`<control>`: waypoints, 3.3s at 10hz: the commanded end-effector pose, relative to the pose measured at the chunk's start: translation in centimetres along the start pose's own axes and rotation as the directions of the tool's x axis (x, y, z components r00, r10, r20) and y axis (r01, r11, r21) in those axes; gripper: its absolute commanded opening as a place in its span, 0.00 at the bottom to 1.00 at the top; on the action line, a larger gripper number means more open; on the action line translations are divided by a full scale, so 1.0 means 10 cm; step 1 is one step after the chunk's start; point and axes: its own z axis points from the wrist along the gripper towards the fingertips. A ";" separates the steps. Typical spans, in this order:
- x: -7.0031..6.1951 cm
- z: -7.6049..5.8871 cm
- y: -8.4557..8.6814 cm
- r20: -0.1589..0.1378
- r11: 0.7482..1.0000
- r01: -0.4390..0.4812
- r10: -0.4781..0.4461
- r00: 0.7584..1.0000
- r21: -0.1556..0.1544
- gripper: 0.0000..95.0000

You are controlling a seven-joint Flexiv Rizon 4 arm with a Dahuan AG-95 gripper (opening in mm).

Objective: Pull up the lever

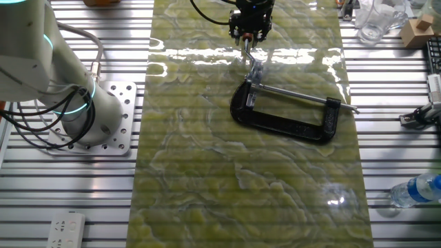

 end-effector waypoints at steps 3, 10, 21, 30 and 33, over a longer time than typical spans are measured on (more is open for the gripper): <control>-0.02 0.04 0.01 0.002 1.000 0.005 -0.005 1.000 0.006 0.20; -0.02 0.03 0.01 0.002 1.000 -0.005 0.005 1.000 0.025 0.00; 0.00 -0.17 -0.02 0.036 0.999 -0.026 0.025 0.999 0.031 0.00; 0.02 -0.30 -0.02 0.042 0.999 -0.023 0.021 0.999 0.029 0.00; 0.02 -0.36 -0.02 0.044 0.999 -0.030 0.029 0.999 0.023 0.00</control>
